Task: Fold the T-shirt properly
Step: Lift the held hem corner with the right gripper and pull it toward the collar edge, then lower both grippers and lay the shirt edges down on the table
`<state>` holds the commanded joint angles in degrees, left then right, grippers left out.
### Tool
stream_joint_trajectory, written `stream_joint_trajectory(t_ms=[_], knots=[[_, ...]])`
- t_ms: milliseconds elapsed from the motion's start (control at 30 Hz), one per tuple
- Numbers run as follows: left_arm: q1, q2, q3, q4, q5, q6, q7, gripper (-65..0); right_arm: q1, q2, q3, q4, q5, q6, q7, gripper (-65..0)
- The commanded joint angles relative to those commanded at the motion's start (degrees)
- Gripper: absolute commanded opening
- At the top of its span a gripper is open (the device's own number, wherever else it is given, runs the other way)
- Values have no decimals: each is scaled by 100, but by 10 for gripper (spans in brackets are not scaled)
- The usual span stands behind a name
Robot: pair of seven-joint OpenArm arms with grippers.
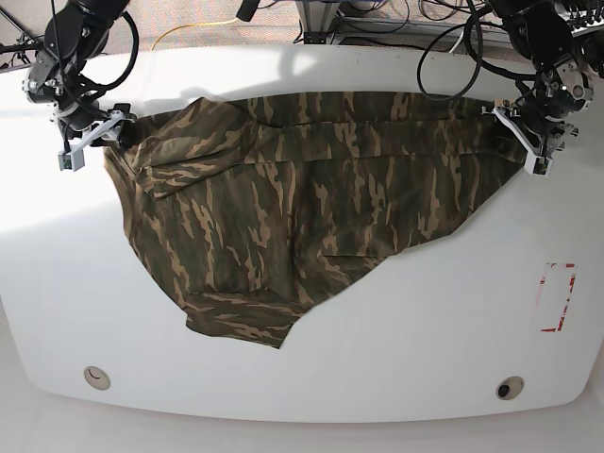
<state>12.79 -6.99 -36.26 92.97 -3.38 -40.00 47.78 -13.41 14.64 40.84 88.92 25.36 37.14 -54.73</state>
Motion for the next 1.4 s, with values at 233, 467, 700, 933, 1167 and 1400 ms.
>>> stream_joint_trajectory(t_ms=[233, 467, 700, 933, 1167, 1400], knots=[[0, 0, 0, 0, 0, 0, 9, -299, -431, -62, 9, 369, 0, -53, 0, -650], [9, 0, 0, 26, -18, 0, 88, -299, -826, -659, 677, 1081, -35, -53, -26, -650], [18, 18, 9, 501, -18, 0, 422, -299, -1292, -1002, 923, 1714, -35, -62, -141, -650], [44, 18, 211, 598, -18, 0, 440, -299, -1433, -1073, 967, 1802, -9, -26, -141, -587], [35, 26, 193, 853, -44, 0, 440, -299, -1415, -1073, 993, 2400, 0, -26, -141, -162], [9, 193, 202, 1503, -44, 0, 440, -296, -1134, -976, 993, 2453, -18, -18, -141, -119]])
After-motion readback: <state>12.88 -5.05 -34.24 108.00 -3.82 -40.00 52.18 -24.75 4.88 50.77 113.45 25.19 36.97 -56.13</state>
